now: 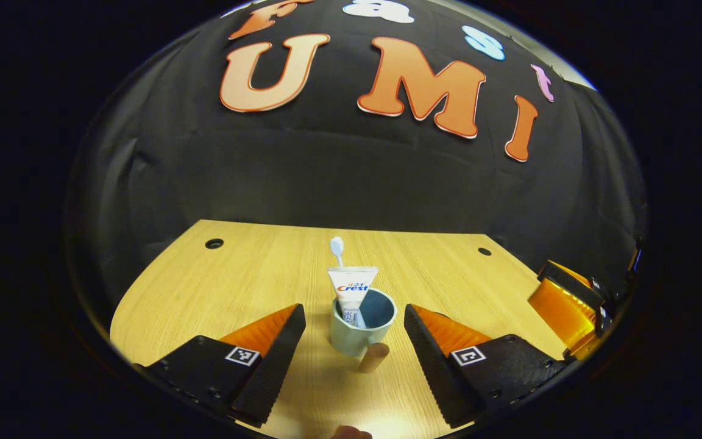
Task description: Put the toothbrush and toothpaste on the desktop into the cup, then pick up the cup and place it on the coaster on the desktop.
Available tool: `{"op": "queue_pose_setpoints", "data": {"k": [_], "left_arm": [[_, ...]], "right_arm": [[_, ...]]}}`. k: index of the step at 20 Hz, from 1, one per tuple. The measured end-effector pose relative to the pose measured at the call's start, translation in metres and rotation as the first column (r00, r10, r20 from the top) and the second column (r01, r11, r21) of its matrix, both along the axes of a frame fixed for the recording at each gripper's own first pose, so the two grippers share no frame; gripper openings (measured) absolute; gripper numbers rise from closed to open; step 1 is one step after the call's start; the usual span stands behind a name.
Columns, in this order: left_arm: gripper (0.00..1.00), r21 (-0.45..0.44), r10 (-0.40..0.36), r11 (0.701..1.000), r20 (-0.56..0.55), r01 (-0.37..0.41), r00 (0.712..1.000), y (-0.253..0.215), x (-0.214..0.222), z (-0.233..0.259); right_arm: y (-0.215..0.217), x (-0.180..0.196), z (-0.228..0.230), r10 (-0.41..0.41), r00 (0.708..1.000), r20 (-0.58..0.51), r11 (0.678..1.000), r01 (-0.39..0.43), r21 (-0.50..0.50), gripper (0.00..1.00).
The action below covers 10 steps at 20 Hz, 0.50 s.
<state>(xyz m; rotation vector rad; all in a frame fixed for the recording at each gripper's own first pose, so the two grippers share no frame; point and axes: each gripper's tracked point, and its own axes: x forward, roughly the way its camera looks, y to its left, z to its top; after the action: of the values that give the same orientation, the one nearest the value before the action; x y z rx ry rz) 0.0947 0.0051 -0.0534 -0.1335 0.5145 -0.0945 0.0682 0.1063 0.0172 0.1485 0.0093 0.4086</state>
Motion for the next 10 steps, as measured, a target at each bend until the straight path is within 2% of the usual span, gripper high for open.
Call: {"op": "queue_pose_setpoints", "data": {"k": [1,2,3,6,10], "left_arm": [[0.98,-0.008,-0.001,1.000,-0.031,0.001,1.000,-0.002,0.005,-0.001],[0.98,-0.010,-0.007,1.000,-0.061,0.007,0.998,-0.004,0.010,-0.003],[0.98,-0.008,-0.004,1.000,-0.092,0.004,0.996,-0.006,0.013,-0.008],[0.98,-0.001,0.002,1.000,-0.201,-0.002,0.980,-0.005,0.015,-0.018],[0.98,0.008,0.006,1.000,-0.333,-0.003,0.943,-0.008,0.010,-0.033]], "right_arm": [[-0.010,-0.002,-0.004,-0.007,1.000,-0.011,1.000,0.007,0.003,0.78],[-0.019,-0.004,-0.005,-0.012,1.000,-0.014,1.000,0.012,0.004,0.84],[-0.028,-0.004,-0.007,-0.022,1.000,-0.015,1.000,0.022,-0.002,0.80],[-0.053,-0.010,-0.007,-0.046,0.999,0.002,0.998,0.046,-0.038,0.82],[-0.067,-0.019,-0.007,-0.037,0.999,-0.010,0.999,0.037,-0.015,0.83]]}}
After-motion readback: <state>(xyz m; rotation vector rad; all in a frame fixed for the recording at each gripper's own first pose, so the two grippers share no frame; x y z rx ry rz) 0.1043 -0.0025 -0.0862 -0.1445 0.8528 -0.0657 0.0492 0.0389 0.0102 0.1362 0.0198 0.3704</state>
